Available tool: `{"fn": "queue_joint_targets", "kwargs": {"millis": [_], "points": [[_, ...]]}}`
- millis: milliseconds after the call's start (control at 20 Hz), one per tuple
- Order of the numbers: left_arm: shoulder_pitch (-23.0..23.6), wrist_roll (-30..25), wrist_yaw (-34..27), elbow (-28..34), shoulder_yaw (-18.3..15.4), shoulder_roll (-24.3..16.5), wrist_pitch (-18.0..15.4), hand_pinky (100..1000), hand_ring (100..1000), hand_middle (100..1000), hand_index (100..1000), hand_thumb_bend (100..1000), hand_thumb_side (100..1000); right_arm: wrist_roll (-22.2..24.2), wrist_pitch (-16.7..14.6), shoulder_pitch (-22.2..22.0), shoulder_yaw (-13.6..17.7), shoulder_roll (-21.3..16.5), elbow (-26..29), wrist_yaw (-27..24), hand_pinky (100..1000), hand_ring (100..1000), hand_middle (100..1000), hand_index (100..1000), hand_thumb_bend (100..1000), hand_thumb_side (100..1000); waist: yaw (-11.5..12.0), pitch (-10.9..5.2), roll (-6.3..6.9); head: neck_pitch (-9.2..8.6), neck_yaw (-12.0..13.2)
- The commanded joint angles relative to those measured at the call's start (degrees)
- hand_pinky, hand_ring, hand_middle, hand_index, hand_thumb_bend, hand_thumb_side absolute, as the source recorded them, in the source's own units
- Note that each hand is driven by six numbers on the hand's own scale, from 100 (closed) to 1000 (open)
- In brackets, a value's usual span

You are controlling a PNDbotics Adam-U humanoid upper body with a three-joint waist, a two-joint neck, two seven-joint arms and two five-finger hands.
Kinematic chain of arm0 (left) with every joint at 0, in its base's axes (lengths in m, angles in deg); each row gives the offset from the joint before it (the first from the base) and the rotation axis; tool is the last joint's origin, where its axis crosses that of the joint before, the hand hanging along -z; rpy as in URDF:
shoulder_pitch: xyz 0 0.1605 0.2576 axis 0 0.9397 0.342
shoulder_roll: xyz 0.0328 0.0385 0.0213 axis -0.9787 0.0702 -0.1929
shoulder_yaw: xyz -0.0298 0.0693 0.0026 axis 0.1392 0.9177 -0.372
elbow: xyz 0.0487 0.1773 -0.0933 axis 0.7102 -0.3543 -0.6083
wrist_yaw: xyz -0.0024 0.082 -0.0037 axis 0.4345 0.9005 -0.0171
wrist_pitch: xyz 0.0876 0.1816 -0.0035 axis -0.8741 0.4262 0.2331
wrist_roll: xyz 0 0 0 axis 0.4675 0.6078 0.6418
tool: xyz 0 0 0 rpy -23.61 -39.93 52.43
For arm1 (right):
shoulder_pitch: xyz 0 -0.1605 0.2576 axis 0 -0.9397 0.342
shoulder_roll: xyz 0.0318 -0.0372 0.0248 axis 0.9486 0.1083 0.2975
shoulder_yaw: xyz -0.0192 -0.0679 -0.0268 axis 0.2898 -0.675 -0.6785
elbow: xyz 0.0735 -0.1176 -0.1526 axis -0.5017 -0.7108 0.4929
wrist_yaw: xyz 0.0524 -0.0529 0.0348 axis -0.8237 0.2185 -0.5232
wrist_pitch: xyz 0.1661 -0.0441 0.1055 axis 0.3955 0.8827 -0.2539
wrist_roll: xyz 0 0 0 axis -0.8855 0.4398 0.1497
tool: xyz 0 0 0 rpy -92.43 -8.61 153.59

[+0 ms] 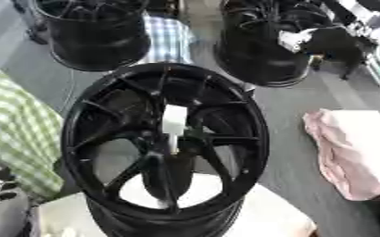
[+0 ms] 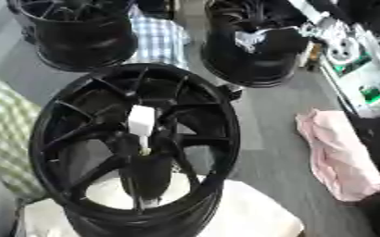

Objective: Pull the pin out of the wheel hub.

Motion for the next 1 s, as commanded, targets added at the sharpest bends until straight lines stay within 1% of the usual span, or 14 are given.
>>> {"fn": "queue_joint_targets", "kwargs": {"millis": [50,250,350,600,1000], "points": [[-0.3,-0.3,0.2,1.1,0.1,-1.9,0.0,700,722,671,789,406,641,3.1,0.9,4.6,-4.4,-1.5,-1.4,-3.4,830,834,850,949,403,425,-0.2,-0.77,0.14,0.33,-0.1],[-0.2,-0.3,0.3,1.1,0.0,-1.9,0.1,700,723,673,790,408,643,7.0,3.6,10.2,-10.6,0.4,-2.8,-6.4,834,838,855,950,401,415,-0.5,-0.82,0.1,0.33,0.4],[-0.1,-0.4,0.3,1.1,0.0,-1.9,0.0,700,723,673,791,408,643,9.0,4.6,11.7,-12.6,1.1,-3.2,-7.0,837,842,859,953,393,409,-0.4,-0.8,0.05,0.33,0.5],[-0.1,-0.5,0.4,1.1,0.0,-2.0,0.0,701,724,674,791,410,645,14.2,5.5,14.0,-15.2,2.6,-4.7,-6.0,841,846,866,956,395,429,-0.3,-0.84,-0.07,0.33,0.6],[0.0,-0.8,0.7,1.0,0.1,-2.0,0.1,701,724,674,791,412,646,22.9,5.0,16.7,-18.3,6.9,-8.7,-4.1,840,846,864,956,400,458,-0.1,-1.17,-0.13,0.33,0.5]]}}
